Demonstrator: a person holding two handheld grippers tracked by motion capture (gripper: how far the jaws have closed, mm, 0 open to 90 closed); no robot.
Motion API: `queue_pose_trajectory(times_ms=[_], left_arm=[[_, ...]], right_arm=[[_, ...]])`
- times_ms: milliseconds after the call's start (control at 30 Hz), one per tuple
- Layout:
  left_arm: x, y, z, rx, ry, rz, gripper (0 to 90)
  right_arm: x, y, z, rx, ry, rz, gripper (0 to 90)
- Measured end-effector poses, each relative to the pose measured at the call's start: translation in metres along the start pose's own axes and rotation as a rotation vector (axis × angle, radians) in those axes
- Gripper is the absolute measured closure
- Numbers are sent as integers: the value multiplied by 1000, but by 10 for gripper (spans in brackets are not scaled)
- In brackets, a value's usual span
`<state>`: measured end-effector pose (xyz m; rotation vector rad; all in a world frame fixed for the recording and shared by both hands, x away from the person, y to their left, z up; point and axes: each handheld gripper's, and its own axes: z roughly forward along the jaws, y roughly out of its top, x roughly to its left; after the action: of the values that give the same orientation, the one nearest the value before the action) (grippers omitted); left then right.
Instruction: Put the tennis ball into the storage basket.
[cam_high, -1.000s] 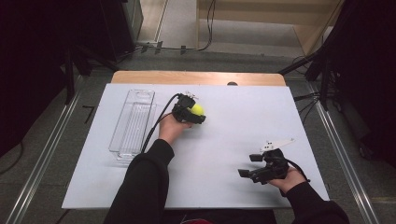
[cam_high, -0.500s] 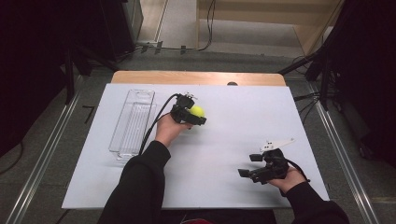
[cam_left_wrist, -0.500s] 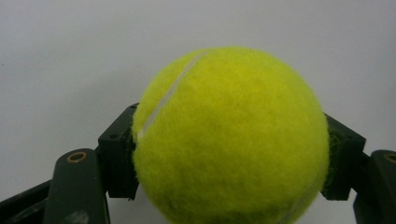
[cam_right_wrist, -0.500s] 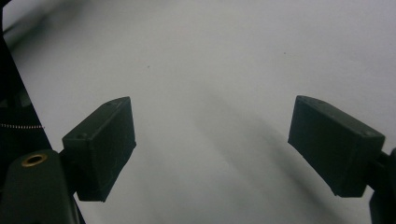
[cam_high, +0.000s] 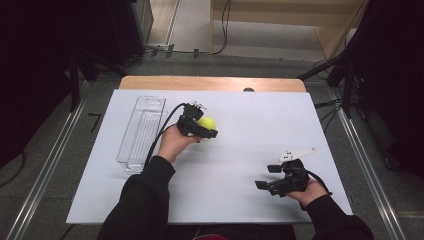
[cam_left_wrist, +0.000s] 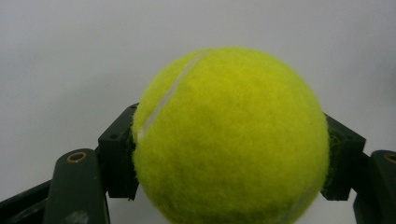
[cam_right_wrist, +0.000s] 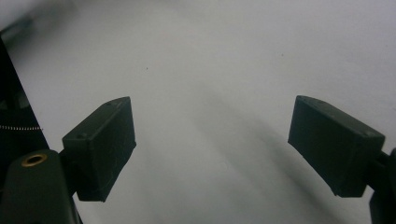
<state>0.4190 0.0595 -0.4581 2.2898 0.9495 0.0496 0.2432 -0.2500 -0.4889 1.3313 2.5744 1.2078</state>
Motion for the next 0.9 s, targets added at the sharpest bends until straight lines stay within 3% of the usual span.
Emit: queue_pose_trajectory(times_ms=[100,267,900], left_arm=[[-2,-1,-3,6,-4,-14,262],[-6,-1,-11,12,-10,-3,263],[-3,0,-31,-5,-41,-31,263]], right_arm=[[0,1,0,-1,0,-3,128],[2,1,0,-1,3,-4,128],[2,1,-1,-4,5,-6,128]])
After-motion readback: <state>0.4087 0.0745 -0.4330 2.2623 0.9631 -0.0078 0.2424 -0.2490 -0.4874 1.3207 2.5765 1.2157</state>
